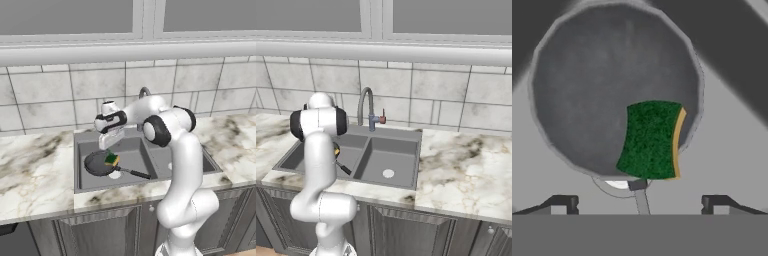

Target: Pick the pan and sponge and place them into the sink. Then turn on the water.

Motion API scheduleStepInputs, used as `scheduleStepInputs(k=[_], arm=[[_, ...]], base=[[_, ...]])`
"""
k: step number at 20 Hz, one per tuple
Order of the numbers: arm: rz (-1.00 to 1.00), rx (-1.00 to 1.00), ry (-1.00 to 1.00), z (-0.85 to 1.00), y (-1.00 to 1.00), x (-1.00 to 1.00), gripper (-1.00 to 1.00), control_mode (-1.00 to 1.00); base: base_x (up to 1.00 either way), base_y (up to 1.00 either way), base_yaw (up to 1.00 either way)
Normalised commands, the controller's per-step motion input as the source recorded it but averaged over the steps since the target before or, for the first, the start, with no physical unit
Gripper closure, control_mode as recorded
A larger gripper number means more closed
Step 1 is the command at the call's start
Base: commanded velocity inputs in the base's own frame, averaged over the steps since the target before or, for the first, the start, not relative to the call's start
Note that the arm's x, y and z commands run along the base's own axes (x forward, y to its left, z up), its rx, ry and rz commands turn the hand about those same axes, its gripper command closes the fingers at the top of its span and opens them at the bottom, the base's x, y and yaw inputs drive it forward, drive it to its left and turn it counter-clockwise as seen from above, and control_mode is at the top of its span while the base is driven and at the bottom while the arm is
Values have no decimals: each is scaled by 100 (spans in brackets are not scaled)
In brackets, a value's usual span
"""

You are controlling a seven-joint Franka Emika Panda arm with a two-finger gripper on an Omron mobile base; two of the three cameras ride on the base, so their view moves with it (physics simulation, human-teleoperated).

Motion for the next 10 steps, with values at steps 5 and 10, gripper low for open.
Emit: scheduleStepInputs(k=[5,10], arm=[[0,9,0,48,-10,-3,-100,-100],[0,4,0,29,-3,-8,-100,-100]], base=[[0,0,0],[0,0,0]])
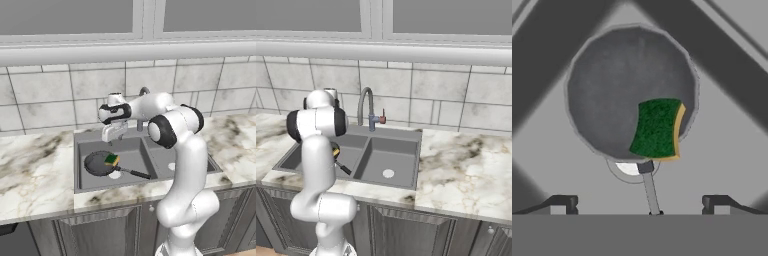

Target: Pick the pan and sponge and place them into the sink. Then turn on the water.

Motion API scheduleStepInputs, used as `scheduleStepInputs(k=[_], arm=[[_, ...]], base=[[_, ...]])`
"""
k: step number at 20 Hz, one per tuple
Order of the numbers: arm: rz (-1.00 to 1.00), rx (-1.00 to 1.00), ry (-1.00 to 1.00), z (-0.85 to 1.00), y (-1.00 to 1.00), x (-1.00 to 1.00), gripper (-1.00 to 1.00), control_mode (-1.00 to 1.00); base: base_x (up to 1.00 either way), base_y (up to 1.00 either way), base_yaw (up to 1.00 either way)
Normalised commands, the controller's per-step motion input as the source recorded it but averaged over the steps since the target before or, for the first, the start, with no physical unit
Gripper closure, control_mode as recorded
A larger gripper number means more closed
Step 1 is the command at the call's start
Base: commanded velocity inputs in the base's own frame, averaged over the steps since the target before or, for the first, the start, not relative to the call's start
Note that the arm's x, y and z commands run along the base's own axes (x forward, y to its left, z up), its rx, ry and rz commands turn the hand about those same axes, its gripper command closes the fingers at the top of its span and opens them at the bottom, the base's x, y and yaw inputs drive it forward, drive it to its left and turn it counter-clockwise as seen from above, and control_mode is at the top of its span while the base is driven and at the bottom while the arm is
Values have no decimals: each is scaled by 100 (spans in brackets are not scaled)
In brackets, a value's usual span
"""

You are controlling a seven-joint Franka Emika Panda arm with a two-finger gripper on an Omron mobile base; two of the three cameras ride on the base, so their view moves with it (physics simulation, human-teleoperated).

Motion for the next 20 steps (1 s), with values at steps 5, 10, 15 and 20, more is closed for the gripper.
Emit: scheduleStepInputs(k=[5,10,15,20], arm=[[0,2,0,21,-1,-17,-100,-100],[0,1,0,22,-7,-27,-100,-100],[0,2,0,20,-13,-39,-100,-100],[0,2,0,17,-14,-42,-100,-100]], base=[[0,0,0],[0,0,0],[0,0,0],[0,0,0]])
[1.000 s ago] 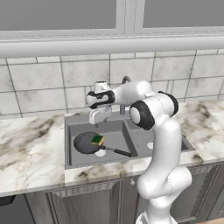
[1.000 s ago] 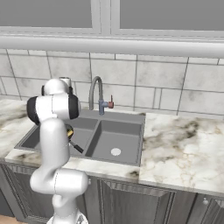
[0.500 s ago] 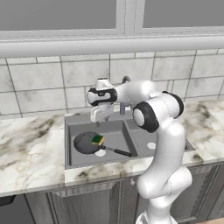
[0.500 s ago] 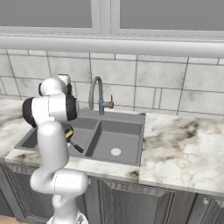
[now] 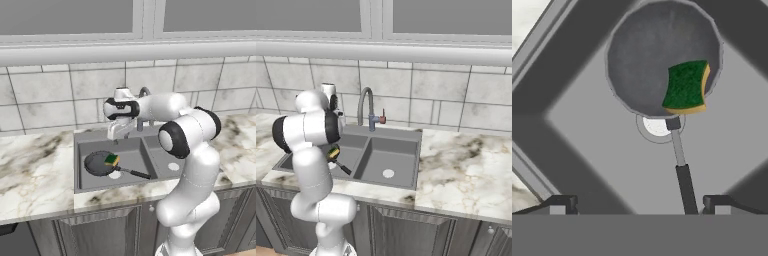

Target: Pick the pan and sponge and place them into the sink. Then turn on the water.

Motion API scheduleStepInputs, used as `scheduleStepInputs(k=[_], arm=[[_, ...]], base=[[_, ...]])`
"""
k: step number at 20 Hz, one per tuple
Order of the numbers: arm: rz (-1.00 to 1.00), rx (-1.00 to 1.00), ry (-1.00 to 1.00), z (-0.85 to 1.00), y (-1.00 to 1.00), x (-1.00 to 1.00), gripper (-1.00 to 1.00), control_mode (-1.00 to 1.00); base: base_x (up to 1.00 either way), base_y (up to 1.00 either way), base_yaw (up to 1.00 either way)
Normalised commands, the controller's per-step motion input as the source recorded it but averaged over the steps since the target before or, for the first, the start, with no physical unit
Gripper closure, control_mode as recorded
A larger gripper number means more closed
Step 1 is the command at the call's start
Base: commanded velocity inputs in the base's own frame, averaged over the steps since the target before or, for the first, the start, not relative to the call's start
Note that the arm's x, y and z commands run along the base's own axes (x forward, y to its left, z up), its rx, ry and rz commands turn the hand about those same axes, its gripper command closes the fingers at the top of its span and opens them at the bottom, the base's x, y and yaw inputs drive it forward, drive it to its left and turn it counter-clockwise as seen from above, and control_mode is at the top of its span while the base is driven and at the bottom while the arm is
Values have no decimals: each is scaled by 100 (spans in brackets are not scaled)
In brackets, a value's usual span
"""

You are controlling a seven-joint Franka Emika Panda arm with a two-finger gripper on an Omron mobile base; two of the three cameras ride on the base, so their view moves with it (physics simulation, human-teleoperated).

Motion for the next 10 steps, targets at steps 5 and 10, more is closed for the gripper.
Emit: scheduleStepInputs(k=[5,10], arm=[[0,5,0,15,-14,-40,-100,-100],[0,5,0,13,-16,-32,-100,-100]], base=[[0,0,0],[0,0,0]])
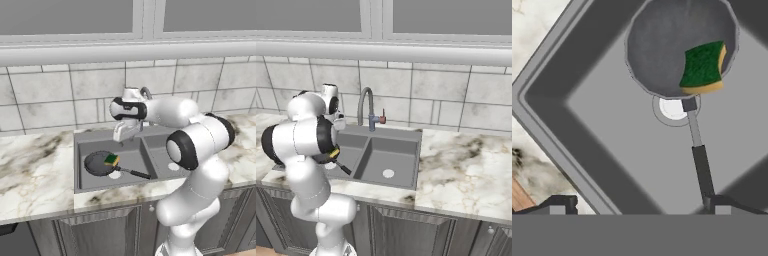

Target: Pick the pan and sponge and place them into the sink. Then turn on the water.

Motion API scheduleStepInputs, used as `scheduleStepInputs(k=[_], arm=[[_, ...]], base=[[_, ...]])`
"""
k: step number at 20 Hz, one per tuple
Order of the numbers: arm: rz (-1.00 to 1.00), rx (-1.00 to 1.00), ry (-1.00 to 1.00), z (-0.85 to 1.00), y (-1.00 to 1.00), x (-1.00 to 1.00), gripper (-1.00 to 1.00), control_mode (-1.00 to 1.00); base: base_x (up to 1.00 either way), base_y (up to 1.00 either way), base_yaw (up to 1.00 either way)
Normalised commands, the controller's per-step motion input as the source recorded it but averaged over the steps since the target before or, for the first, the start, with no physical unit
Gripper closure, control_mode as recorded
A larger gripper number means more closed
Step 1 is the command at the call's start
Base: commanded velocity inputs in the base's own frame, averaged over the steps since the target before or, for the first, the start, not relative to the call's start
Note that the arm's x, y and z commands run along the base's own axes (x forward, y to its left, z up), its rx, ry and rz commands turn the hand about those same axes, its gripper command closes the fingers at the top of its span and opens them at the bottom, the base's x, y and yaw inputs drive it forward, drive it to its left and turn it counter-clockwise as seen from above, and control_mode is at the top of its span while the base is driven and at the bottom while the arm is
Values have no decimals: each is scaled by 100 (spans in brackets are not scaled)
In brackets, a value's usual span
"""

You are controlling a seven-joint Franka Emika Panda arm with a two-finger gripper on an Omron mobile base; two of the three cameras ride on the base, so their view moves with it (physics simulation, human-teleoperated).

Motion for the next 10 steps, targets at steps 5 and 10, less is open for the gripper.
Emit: scheduleStepInputs(k=[5,10], arm=[[0,5,0,11,-20,-27,-100,-100],[0,5,0,10,-24,-24,-100,-100]], base=[[0,0,0],[0,0,0]])
